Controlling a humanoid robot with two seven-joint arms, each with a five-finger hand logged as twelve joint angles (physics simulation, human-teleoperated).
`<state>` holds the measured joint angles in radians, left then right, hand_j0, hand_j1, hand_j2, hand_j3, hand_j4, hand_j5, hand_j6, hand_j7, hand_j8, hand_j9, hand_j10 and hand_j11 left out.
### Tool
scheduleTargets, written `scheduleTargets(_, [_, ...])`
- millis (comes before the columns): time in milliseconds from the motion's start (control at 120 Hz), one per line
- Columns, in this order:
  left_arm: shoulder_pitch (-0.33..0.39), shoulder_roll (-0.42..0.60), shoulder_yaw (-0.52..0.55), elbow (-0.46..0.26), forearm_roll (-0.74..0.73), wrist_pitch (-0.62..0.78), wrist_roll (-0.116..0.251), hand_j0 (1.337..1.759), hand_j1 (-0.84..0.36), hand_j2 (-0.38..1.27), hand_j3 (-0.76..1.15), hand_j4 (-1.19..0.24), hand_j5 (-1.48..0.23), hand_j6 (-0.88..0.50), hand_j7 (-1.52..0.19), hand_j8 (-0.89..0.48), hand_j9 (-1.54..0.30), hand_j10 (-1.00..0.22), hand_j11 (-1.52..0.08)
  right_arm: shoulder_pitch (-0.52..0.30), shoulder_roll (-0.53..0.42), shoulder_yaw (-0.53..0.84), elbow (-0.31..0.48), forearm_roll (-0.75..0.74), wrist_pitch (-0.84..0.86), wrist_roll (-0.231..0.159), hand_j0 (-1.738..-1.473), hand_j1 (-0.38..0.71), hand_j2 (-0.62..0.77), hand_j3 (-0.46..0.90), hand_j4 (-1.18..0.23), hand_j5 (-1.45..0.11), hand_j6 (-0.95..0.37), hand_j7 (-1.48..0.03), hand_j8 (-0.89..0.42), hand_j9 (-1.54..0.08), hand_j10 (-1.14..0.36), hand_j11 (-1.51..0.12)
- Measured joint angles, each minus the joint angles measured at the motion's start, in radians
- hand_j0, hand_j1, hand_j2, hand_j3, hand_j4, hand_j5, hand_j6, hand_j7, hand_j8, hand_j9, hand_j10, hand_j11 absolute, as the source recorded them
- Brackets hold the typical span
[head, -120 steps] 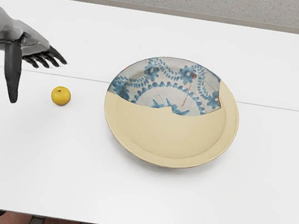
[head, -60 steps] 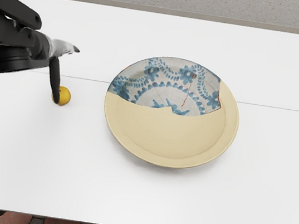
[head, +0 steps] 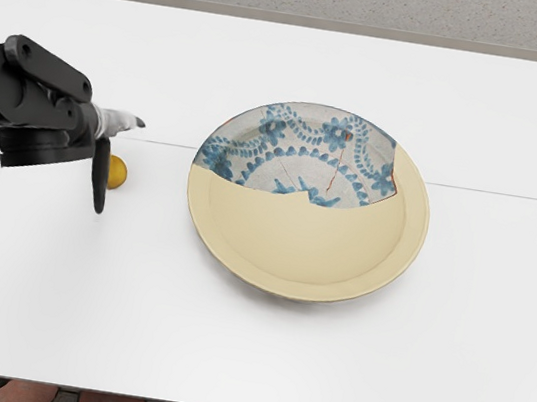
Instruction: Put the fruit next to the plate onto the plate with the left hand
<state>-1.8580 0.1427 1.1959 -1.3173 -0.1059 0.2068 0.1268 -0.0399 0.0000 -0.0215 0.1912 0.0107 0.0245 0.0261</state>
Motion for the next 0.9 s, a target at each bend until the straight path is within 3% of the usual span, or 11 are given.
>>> scheduleTargets(375, [0.005, 0.0, -0.001, 0.009, -0.119, 0.085, -0.001, 1.658, 0.27, 0.01, 0.0, -0.07, -0.09, -0.07, -0.09, -0.07, -0.09, -0.07, -0.09, 0.0, 0.0, 0.0, 0.0, 0.0, 0.0, 0.0, -1.658, -0.34, 0.0, 0.0, -0.01, -0.01, -0.01, -0.01, -0.01, -0.01, -0.01, -0.01])
scheduleTargets(900, [0.048, -0.012, -0.001, 0.009, -0.172, 0.164, -0.004, 1.658, 0.15, 0.03, 0.0, -0.17, -0.21, -0.17, -0.21, -0.17, -0.21, -0.17, -0.21, 0.0, 0.0, 0.0, 0.0, 0.0, 0.0, 0.0, -1.658, -0.34, 0.0, 0.0, -0.01, -0.01, -0.01, -0.01, -0.01, -0.01, -0.01, -0.01])
